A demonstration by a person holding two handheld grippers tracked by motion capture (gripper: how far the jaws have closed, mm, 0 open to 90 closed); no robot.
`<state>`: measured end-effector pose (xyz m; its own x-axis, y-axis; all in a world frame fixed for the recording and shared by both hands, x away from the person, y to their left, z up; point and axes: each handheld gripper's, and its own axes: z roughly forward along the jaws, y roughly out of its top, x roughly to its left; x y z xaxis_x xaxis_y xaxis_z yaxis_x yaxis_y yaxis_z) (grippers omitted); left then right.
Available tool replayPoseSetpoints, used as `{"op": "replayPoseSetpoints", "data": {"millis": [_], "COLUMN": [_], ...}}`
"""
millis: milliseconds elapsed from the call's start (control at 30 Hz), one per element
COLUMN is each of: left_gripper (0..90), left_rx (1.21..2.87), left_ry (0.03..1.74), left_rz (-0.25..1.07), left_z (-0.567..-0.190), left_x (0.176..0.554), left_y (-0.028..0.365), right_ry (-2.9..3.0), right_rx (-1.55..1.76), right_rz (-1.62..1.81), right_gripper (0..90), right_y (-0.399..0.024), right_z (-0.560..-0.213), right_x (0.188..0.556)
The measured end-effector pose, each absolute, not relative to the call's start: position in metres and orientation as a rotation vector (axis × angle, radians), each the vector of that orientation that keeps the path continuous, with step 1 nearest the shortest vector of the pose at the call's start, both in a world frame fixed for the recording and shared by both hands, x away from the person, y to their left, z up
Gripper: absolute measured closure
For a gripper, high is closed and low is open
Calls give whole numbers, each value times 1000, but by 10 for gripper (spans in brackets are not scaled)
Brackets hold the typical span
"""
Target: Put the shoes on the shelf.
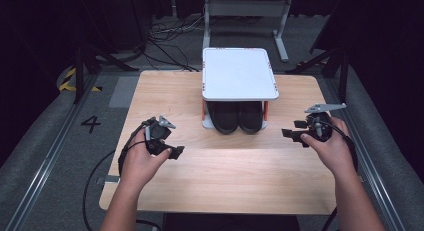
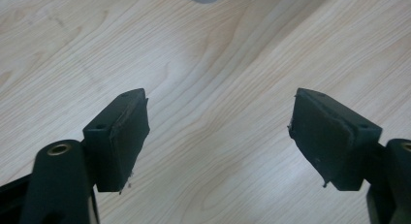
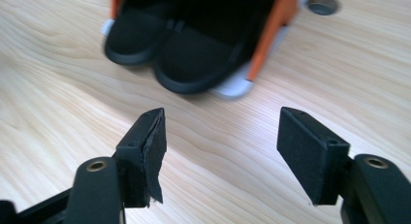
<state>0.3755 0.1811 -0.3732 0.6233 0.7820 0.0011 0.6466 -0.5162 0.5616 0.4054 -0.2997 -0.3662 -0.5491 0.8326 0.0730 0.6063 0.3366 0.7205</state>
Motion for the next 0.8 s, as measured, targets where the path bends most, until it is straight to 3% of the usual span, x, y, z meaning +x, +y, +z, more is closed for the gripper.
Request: {"op": "replayPoseSetpoints", "data": {"millis": [100,200,400,567,733,800], "left_gripper": [171,170,179,188,168,173], "left_rx": [2290,2282,2274,2333,2289,2284], "left_ry": [1163,1284,1290,1224,1250,1273], "left_rz": [330,408,503,473,535,517], "left_z": [-373,-378,-384,-392,-398,-401], "left_x": [372,370,371,376,385,386], "left_y": [200,215,230,237,246,247], "right_ry": [2264,2246,2255,2300,2250,2259], "right_rx": [1270,1276,1326,1247,1302,1316], "right_rz": [992,969,927,903,987,970], "right_gripper": [344,356,370,326,178,175], "right_y": [-319,-334,-360,-384,-402,-407], "right_z": [-367,-369,-381,-390,-403,-410], "right_x": [401,398,394,394,393,394]}}
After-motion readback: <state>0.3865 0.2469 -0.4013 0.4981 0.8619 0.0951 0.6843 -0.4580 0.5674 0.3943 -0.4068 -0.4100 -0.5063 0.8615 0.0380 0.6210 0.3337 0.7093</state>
